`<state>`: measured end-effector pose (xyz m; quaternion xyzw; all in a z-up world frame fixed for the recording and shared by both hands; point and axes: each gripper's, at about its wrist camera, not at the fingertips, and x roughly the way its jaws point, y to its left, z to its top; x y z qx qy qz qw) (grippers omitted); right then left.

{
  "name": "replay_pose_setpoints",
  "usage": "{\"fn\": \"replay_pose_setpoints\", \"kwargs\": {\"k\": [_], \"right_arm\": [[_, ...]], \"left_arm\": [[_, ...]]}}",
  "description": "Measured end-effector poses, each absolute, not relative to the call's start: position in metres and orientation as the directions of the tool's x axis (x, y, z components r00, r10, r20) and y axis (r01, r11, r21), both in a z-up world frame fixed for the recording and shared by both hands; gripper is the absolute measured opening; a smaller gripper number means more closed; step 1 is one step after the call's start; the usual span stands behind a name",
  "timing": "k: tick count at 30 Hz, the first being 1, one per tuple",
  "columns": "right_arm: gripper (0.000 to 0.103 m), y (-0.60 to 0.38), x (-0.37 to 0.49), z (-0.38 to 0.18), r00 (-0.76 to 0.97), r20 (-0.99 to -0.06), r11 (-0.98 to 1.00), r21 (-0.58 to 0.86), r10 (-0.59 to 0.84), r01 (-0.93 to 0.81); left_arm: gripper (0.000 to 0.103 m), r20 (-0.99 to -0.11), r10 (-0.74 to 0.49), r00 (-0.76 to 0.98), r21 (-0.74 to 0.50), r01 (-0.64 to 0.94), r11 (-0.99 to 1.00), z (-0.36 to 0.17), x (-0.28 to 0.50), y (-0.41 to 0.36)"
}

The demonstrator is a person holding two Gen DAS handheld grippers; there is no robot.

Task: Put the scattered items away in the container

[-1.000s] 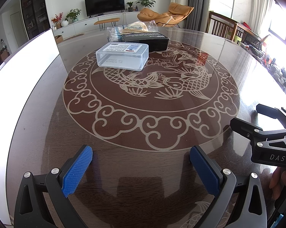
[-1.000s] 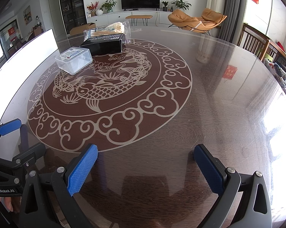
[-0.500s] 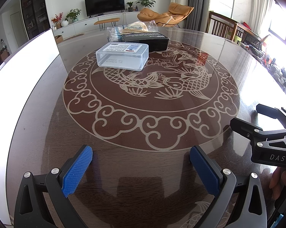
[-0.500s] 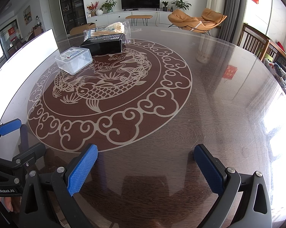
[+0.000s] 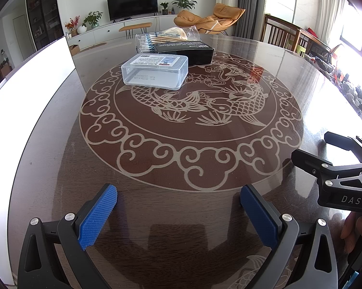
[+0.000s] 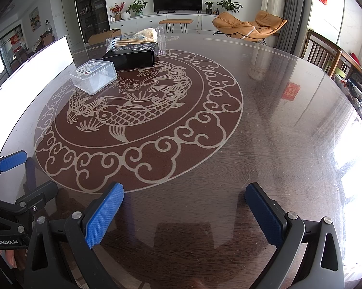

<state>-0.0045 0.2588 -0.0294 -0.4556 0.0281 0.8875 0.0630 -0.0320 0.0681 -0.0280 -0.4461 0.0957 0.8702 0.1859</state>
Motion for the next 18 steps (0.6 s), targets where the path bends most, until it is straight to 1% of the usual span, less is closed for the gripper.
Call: {"fn": "replay_pose_setpoints", "kwargs": {"k": [12, 18], "right_arm": [[0.102, 0.259, -0.004, -0.029, -0.577, -0.812, -0.99, -0.007, 0.086, -0.137], [0.102, 0.259, -0.005, -0.029, -0.579, -0.811, -0.99, 0.0, 0.081, -0.138]], "left_arm": [[0.103, -0.815, 0.244, -0.525, 0.002, -0.423, -0.906, -0.027, -0.032, 0.065], [0.103, -0.816, 0.193, -0.545, 0.001, -0.336, -0.942, -0.027, -0.042, 0.035]]}}
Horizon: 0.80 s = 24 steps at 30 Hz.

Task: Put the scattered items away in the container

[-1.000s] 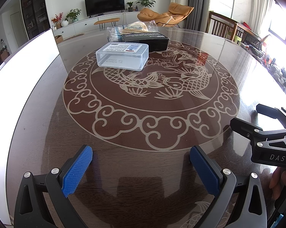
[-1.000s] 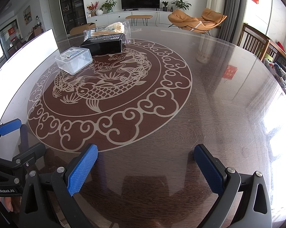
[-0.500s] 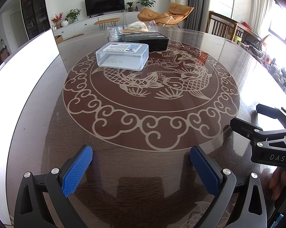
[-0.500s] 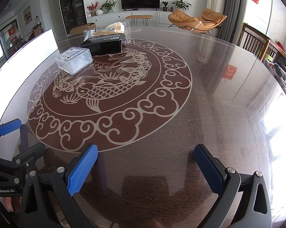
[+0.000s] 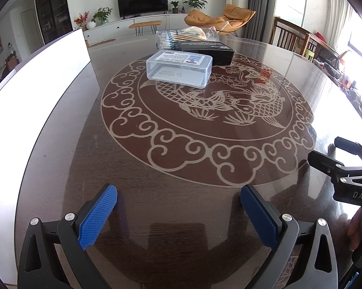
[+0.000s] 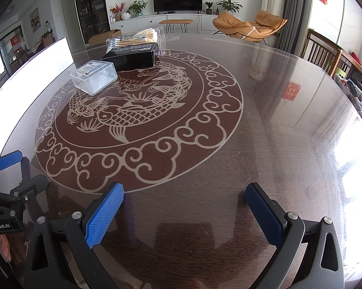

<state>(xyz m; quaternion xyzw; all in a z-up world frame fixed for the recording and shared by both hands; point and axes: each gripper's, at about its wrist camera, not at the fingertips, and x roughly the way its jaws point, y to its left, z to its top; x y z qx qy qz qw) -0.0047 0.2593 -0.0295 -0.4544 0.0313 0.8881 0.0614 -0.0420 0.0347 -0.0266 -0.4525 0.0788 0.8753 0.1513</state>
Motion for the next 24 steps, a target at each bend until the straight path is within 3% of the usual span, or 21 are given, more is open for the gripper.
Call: {"fn": "replay_pose_setpoints", "kwargs": {"k": [8, 14, 18, 24], "right_arm": [[0.102, 0.259, -0.008, -0.03, -0.575, -0.814, -0.991, -0.004, 0.082, -0.135], [0.102, 0.266, -0.029, -0.026, -0.617, -0.787, -0.989, 0.107, -0.021, -0.104], [0.102, 0.265, -0.064, -0.022, -0.64, -0.766, -0.991, 0.121, -0.054, -0.062], [0.102, 0.254, -0.174, 0.009, -0.676, -0.737, -1.0, 0.01, 0.002, -0.013]], "left_arm": [[0.103, -0.813, 0.169, -0.556, 0.001, -0.292, -0.956, -0.027, -0.048, 0.019], [0.103, -0.813, 0.168, -0.557, 0.002, -0.291, -0.957, -0.027, -0.049, 0.019], [0.103, -0.813, 0.168, -0.557, 0.002, -0.291, -0.957, -0.027, -0.049, 0.019], [0.103, -0.813, 0.168, -0.557, 0.001, -0.291, -0.957, -0.027, -0.049, 0.019]]}}
